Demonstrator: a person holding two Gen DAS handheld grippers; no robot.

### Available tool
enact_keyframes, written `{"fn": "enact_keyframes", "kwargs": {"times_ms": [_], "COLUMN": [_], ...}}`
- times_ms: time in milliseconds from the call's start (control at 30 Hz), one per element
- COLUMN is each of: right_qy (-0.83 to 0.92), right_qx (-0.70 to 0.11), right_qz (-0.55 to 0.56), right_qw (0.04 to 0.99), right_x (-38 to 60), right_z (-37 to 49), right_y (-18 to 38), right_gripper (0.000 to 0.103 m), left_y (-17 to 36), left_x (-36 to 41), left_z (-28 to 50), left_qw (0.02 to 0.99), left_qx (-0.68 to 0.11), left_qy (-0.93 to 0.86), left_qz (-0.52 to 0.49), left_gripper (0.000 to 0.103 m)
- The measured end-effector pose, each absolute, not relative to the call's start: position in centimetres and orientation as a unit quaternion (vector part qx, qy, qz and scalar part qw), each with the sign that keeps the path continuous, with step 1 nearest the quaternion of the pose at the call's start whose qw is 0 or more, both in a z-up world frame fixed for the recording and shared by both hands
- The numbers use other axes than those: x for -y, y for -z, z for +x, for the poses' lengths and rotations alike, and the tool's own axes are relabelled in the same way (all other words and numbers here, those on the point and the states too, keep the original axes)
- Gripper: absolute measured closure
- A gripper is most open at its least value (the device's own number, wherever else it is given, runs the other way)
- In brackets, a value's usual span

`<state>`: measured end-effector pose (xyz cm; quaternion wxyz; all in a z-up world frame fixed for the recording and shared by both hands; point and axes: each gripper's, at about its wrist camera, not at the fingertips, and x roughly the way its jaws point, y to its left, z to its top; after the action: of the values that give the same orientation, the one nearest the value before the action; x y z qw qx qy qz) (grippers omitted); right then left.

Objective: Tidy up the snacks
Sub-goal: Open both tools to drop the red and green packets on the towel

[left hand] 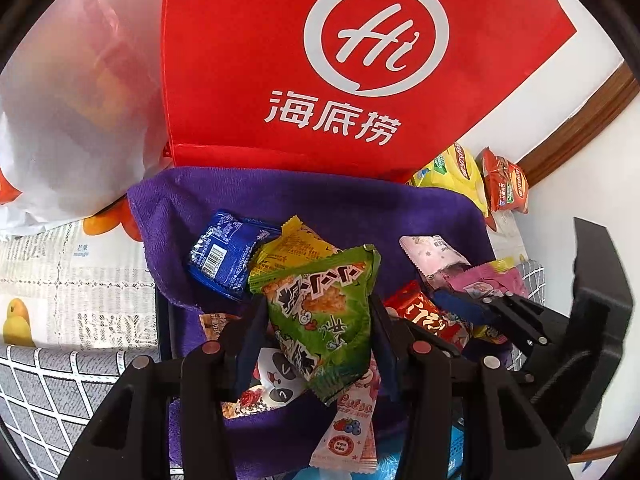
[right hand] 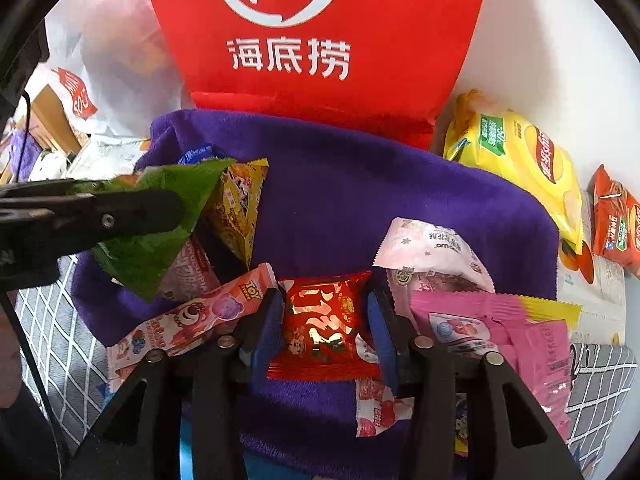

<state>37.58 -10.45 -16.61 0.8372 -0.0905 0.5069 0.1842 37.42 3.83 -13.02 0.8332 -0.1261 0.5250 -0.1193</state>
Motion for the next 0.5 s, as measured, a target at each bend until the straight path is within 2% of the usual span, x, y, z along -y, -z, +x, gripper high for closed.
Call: {"fn": "enact_keyframes", "kwargs": {"times_ms": [67, 167, 500], "right_qy": [-0.189, -0.19, -0.178], "right_qx": [-0.498, -0.488, -0.475], "right_qz": [-0.087, -0.083, -0.082], "right_qw": [0.842, 0.848, 0.858], "right_x": [10.6, 10.8, 12.2], "right_z": [37.3, 37.0, 36.6], "right_y": [16.0, 15.2, 13.6], "right_gripper": [0.048, 0.044, 0.039], "left_y": [13.0, 13.2, 13.2], "left_x": [-3.8, -3.6, -3.0], "left_z": [37.4, 37.5, 37.4], "left_qw": [0.833, 0.833, 0.831], "left_qx": [-0.526, -0.527, -0.528], "left_qy": [0.119, 0.118, 0.125], "left_qz": [-0.126, -0.121, -0.123], "left_gripper": [0.055, 0.054, 0.045]}}
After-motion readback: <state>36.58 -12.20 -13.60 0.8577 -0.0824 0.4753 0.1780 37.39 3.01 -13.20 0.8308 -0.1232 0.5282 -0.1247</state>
